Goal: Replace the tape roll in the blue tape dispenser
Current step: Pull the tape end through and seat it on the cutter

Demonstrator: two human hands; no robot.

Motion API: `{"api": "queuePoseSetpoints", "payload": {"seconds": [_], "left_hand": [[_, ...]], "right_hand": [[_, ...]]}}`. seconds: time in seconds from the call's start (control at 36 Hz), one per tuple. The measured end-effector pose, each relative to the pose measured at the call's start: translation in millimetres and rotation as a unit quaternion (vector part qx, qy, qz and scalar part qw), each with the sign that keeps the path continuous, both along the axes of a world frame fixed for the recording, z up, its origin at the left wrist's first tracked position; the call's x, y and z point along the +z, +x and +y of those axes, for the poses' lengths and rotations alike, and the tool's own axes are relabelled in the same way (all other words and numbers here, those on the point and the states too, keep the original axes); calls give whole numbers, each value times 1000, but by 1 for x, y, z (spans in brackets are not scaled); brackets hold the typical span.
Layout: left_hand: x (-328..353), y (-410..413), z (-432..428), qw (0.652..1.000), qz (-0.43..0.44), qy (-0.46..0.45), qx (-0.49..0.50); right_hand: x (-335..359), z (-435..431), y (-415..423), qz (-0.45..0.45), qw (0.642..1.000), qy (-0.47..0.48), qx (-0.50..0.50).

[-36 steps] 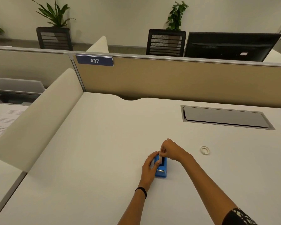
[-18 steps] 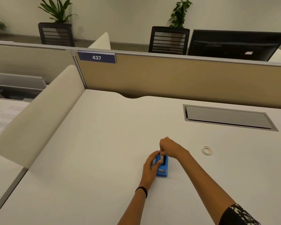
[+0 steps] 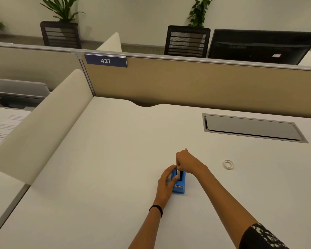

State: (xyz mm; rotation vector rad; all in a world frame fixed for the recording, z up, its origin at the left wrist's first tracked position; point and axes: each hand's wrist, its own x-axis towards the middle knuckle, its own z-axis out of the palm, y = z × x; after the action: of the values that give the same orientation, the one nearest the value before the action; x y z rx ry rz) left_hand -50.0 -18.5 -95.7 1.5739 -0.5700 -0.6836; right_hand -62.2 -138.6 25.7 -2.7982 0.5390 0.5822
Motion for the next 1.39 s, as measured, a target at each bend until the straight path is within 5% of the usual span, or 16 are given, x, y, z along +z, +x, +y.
{"api": "queuePoseSetpoints", "payload": {"seconds": [0.86, 1.08, 1.39], "left_hand": [[2, 0, 1, 1000, -6, 6, -4], [3, 0, 2, 1000, -9, 4, 0], [0, 1, 4, 1000, -17, -13, -4]], "right_hand": [[-6, 3, -12, -72, 996, 36, -39], [-22, 3, -21, -111, 985, 60, -118], [-37, -1, -53, -250, 913, 234, -220]]}}
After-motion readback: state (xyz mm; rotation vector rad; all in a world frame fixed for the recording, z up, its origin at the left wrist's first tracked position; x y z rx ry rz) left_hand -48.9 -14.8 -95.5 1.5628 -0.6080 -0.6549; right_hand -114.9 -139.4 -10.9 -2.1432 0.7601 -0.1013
